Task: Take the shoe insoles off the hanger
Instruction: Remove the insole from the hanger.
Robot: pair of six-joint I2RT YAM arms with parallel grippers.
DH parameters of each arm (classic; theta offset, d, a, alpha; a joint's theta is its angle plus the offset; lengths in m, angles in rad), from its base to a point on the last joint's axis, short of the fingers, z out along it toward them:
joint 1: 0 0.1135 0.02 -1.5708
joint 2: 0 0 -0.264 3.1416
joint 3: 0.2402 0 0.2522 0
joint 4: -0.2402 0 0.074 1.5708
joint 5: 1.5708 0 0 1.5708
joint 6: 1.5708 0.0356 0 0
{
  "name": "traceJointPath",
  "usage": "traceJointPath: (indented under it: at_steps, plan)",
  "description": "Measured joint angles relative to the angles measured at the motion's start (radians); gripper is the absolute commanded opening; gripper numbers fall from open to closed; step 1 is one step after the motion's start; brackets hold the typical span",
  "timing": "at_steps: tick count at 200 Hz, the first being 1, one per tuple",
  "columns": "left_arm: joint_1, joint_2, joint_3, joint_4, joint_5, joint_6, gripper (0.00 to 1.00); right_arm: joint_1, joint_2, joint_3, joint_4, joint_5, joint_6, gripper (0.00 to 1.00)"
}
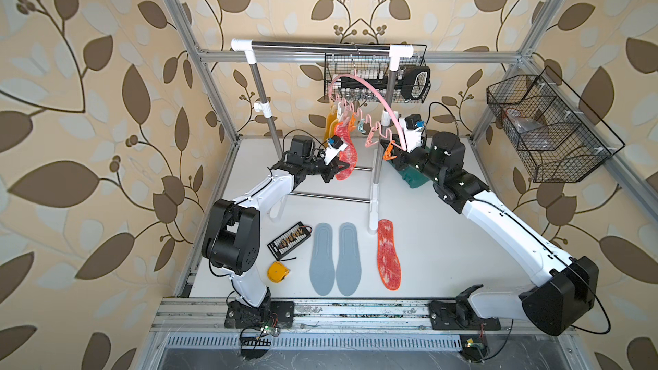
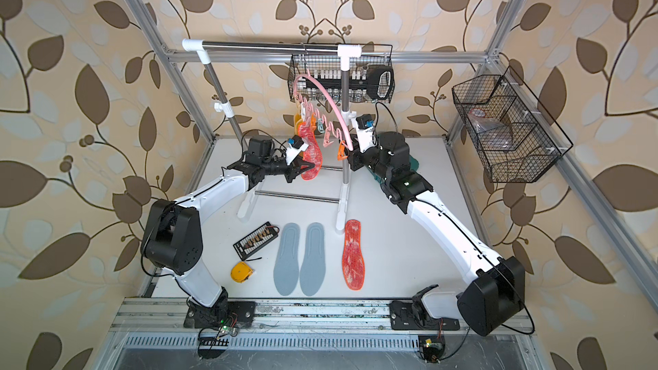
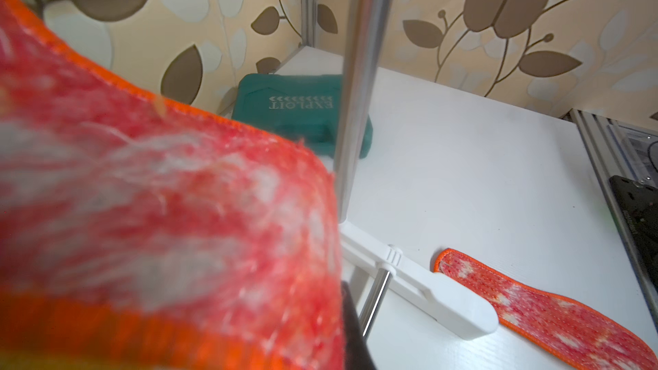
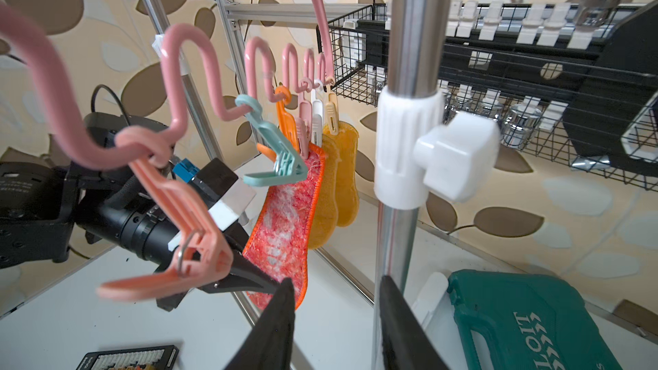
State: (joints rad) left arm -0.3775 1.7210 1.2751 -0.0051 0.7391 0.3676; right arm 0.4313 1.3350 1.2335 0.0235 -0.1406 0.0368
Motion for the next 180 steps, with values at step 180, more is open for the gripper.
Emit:
traceJointPath:
  at_steps: [180]
  plan:
    - [-0.17, -0.048, -0.017, -0.025, 0.194, 0.078, 0.05, -0.042, -0.088, 0.068, -0.149, -0.11, -0.005, 0.35]
